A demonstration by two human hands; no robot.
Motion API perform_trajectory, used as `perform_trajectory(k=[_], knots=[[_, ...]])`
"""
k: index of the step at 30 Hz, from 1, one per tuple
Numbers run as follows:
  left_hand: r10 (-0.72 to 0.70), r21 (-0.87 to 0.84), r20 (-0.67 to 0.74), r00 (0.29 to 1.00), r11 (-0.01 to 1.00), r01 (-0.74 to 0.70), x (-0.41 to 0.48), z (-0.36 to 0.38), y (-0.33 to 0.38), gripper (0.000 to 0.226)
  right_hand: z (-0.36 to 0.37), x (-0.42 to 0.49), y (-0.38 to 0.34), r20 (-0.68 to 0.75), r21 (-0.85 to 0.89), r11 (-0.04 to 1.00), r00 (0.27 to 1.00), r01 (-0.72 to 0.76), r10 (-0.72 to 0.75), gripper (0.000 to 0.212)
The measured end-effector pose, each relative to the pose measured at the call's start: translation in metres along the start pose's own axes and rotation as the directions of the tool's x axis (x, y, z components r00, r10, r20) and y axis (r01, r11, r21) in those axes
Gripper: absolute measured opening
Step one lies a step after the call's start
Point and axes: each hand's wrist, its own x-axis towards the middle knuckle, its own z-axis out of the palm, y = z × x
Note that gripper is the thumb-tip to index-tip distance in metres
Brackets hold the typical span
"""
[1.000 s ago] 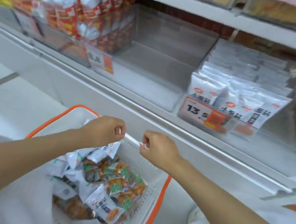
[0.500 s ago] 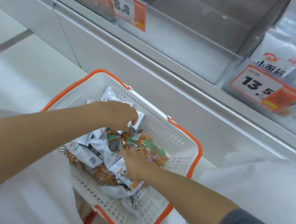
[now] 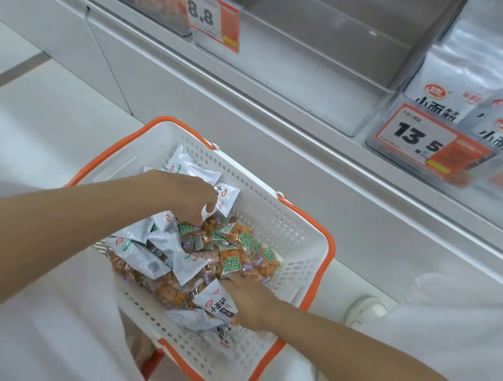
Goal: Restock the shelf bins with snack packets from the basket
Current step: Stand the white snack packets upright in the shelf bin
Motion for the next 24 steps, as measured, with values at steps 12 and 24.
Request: perform_trajectory(k=[12,24], knots=[[-0.006,0.014,0.056,0.998,1.000,0.005,0.004,0.011,-0.007,0.041,0.004,0.039,-0.018,0.033,-0.243,0.968,0.998,0.064,-0.057,0.014],[0.161,-0.373,0.067,0.985,0.919,-0.126,-0.009,-0.012,0.017,0.082,-0.190,-0.108,0.029,-0.424,0.518,0.855,0.876,0.025,0.231,0.039]])
